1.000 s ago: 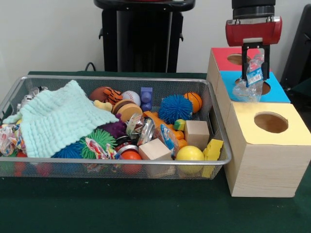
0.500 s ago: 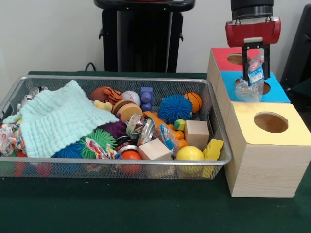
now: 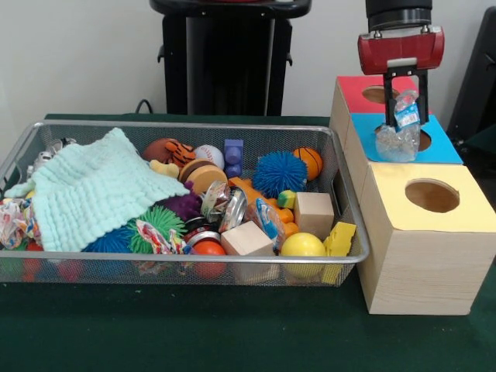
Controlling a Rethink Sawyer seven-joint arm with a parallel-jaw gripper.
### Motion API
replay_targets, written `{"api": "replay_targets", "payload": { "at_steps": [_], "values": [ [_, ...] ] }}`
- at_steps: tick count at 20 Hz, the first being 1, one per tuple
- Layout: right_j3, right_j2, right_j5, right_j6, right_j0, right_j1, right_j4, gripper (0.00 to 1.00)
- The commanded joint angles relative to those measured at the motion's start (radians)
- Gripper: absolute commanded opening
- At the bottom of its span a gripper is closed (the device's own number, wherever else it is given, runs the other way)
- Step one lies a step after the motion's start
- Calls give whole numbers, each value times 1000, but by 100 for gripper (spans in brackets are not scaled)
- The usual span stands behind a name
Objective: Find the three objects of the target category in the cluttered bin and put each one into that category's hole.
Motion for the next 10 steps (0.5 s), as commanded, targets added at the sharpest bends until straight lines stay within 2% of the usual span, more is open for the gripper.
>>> {"api": "replay_targets", "payload": {
  "at_steps": [1, 10],
  "values": [
    [137, 4, 61, 268, -6, 139, -11, 0],
    [168, -18, 140, 249, 19, 77, 21, 0]
  ]
}}
